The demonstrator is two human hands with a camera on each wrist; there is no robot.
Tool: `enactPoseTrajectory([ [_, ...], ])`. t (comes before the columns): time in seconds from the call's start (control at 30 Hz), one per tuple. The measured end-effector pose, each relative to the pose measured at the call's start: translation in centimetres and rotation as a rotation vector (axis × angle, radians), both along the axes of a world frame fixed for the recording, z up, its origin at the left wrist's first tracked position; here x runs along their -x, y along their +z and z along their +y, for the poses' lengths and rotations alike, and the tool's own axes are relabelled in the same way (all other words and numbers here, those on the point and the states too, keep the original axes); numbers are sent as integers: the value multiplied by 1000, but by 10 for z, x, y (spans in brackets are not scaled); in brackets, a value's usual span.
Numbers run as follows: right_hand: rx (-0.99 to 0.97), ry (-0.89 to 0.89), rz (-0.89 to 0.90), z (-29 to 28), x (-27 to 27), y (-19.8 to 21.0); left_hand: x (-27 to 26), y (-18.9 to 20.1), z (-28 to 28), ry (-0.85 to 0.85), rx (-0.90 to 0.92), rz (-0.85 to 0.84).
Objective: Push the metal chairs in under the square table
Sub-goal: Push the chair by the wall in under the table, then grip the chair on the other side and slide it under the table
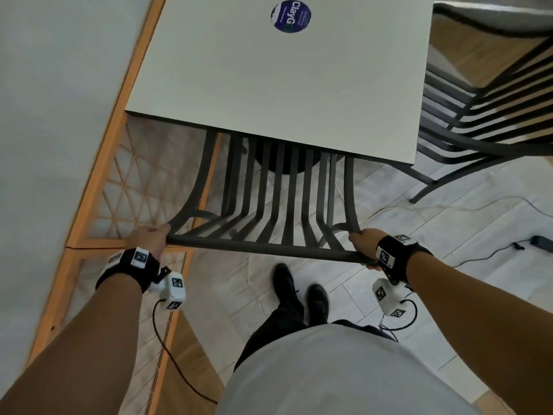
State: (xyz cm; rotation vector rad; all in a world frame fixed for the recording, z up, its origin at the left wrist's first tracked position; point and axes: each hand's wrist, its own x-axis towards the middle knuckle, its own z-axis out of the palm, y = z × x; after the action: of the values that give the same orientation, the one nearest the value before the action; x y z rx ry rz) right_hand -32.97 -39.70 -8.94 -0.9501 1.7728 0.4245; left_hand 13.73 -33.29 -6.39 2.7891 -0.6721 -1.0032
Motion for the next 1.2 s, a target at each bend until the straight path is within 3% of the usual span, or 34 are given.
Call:
enactPoseTrajectory([
  [0.23,217,11,-72,20,47,16,3,13,19,-252,53,-215],
  [0.43,242,35,19,72,105,6,48,27,32,-440,70,-331],
  [0.6,229,223,205,113,150,-3,124,38,22,-630,114,-207],
  [0.93,177,250,181,147,262,-14,321,68,14,-1004,148,233],
  [1.03,157,300,135,157,317,-22,391,62,18,-1099,106,270],
  [1.2,71,297,97,168,395,-5,486,48,16,-1110,-49,228],
])
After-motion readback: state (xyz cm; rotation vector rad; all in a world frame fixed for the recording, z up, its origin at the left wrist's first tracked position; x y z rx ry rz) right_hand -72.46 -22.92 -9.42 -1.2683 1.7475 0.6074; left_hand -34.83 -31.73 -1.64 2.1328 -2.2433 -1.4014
